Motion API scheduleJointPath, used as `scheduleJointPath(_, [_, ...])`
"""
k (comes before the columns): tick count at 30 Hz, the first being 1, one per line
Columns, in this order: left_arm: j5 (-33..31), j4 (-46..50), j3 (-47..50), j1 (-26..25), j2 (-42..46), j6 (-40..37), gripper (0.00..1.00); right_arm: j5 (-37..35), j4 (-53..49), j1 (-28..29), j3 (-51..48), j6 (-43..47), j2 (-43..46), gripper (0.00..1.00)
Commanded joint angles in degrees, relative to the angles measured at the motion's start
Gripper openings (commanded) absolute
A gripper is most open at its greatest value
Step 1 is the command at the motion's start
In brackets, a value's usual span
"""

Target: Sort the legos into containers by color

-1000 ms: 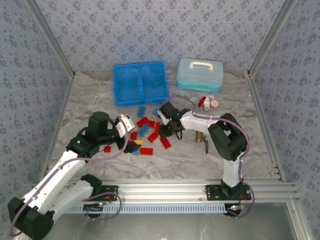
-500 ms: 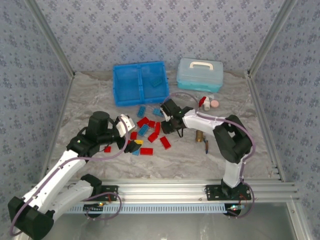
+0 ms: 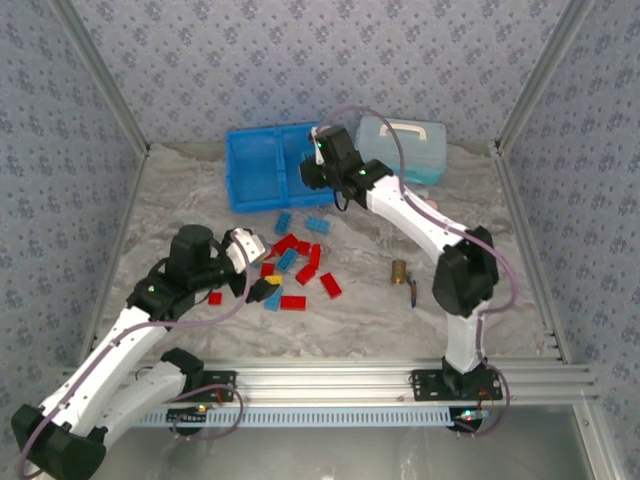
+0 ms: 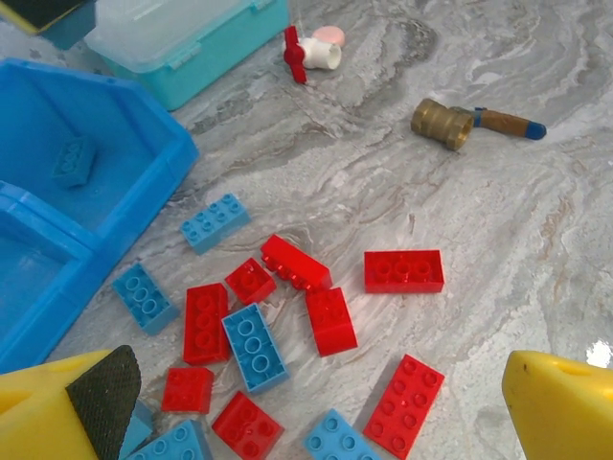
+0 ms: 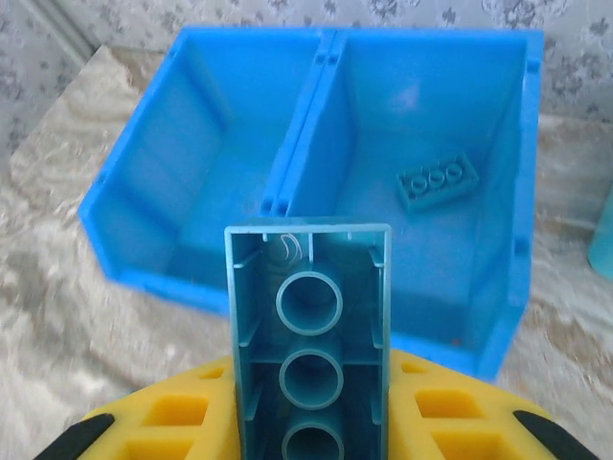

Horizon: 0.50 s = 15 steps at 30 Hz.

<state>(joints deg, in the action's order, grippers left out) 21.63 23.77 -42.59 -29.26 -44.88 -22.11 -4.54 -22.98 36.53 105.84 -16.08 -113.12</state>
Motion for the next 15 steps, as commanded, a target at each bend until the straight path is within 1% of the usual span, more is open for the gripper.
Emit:
scheduleJointPath(1, [-1.6, -1.1, -0.7, 0.4, 1.6, -1.3, 0.99, -1.3, -2.9, -0.8, 8.4, -0.9, -8.8, 0.32])
scheduleJointPath(4, [-1.7, -1.4, -0.5, 0.5, 2.2, -1.3, 0.99, -1.9, -5.2, -1.4, 16.8, -1.2, -15.7, 0.31])
scheduleJointPath(7, [-1.5, -1.3, -0.6, 0.4, 2.2, -1.2, 0.99, -2.3, -6.0, -1.6, 22.1, -1.3, -21.0, 0.31])
scheduleJointPath(10, [-1.4, -1.2, -0.7, 0.5, 2.1, -1.1, 0.99, -3.6, -6.6, -1.6, 26.1, -0.9, -25.0, 0.32])
scheduleJointPath(15, [-1.3, -1.3, -0.7, 0.5, 1.9, -1.1, 0.99, -4.2, -6.2, -2.1, 29.7, -1.6, -30.0, 0.32])
